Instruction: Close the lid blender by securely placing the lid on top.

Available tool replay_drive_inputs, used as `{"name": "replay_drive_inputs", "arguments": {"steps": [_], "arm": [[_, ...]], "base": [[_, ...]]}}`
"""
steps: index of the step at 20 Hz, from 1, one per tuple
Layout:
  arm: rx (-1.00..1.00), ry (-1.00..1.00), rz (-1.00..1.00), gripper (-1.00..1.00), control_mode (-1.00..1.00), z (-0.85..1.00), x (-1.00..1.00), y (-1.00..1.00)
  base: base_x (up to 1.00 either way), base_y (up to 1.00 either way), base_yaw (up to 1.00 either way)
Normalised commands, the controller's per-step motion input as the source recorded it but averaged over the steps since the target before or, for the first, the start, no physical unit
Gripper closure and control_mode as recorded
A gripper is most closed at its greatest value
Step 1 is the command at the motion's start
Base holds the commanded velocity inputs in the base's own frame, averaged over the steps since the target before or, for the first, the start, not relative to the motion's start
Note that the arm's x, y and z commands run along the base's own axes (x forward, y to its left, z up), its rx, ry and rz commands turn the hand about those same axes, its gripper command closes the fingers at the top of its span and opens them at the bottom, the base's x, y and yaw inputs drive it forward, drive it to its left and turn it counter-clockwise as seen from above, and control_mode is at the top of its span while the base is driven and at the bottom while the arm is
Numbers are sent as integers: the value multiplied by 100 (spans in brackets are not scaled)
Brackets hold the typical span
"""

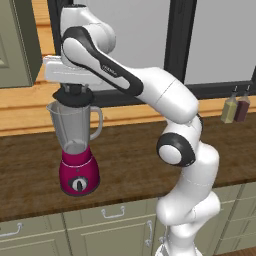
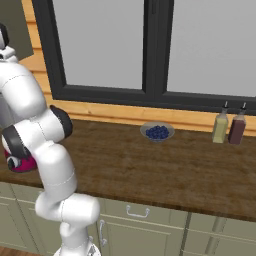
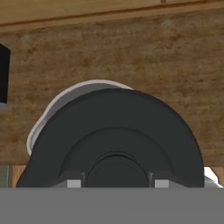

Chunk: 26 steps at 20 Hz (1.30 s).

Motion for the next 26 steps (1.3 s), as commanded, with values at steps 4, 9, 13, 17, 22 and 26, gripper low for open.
{"name": "replay_drive_inputs", "arguments": {"steps": [4,9,13,17,22,26], "arm": [[-7,0,3,100,-100,-21,0,21],[-6,0,5,100,-100,-19,0,16],[-4,0,7,100,-100,-14,6,9],[-1,-1,8,100,-100,-9,29,0],[0,-13,9,100,-100,0,24,0],[0,-16,8,100,-100,-16,9,0]], "base": [[0,0,0],[0,0,0],[0,0,0],[0,0,0],[0,0,0],[0,0,0]]}}
